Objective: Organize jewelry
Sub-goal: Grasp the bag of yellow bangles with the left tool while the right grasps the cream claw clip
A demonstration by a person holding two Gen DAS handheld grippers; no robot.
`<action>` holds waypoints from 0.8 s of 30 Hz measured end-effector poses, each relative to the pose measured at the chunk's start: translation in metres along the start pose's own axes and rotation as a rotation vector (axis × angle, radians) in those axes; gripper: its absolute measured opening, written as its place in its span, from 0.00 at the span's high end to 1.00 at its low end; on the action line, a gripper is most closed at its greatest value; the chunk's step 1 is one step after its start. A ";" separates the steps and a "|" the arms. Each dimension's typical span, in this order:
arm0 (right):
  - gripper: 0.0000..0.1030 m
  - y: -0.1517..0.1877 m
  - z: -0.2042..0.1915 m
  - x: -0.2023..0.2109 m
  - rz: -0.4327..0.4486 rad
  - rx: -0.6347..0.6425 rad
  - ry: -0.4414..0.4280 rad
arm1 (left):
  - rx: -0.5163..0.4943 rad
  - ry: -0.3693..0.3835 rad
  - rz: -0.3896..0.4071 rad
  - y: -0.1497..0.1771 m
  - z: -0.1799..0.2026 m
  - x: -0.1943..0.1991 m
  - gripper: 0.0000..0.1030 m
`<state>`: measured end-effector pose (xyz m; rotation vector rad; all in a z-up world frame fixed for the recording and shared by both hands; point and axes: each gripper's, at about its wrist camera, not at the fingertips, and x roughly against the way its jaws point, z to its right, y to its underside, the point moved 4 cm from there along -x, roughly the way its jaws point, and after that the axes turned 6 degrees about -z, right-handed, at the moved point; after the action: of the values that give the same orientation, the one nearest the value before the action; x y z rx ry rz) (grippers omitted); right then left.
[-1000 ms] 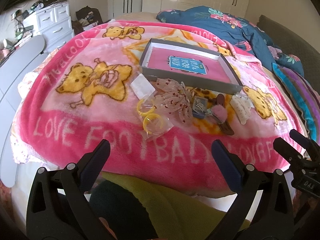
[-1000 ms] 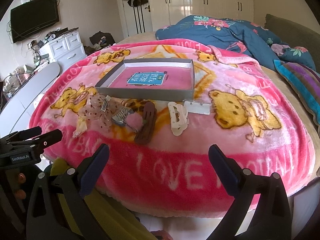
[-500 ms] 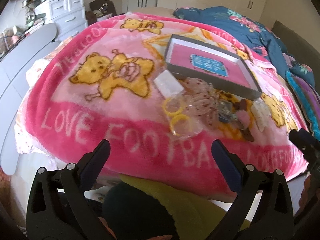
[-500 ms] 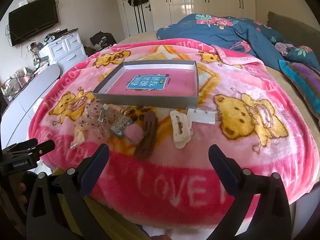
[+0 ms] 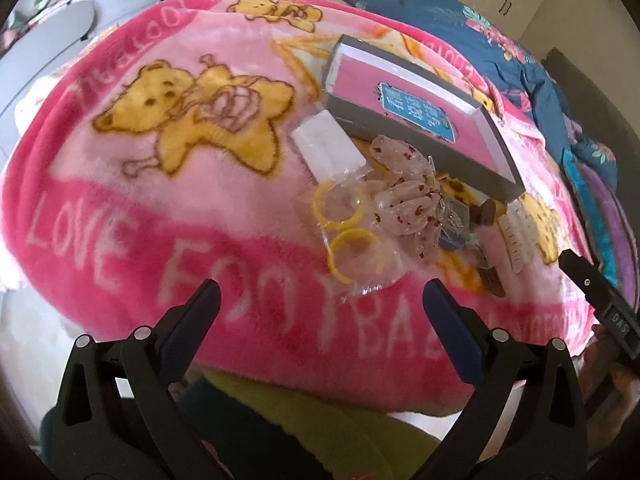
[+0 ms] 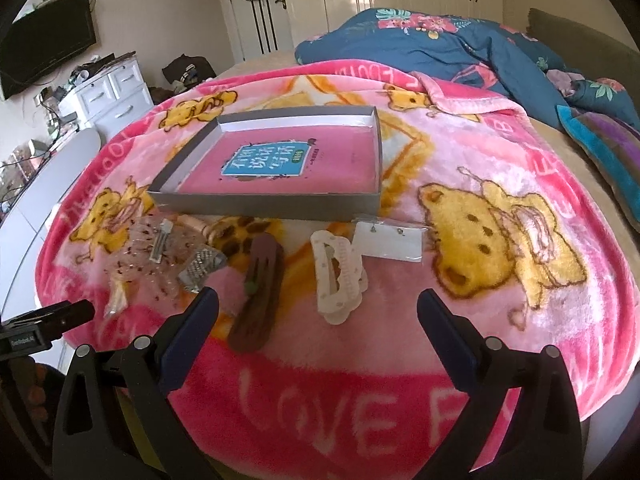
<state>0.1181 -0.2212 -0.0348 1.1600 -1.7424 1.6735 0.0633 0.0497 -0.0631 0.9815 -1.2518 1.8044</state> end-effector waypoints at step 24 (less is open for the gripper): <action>0.53 -0.010 0.023 -0.074 -0.123 -0.075 -0.038 | -0.061 0.032 -0.021 -0.009 0.002 -0.014 0.61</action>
<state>0.1712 -0.2230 -0.0923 1.2460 -1.7049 1.5112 0.0781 0.0485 -0.0713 0.9252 -1.2644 1.7494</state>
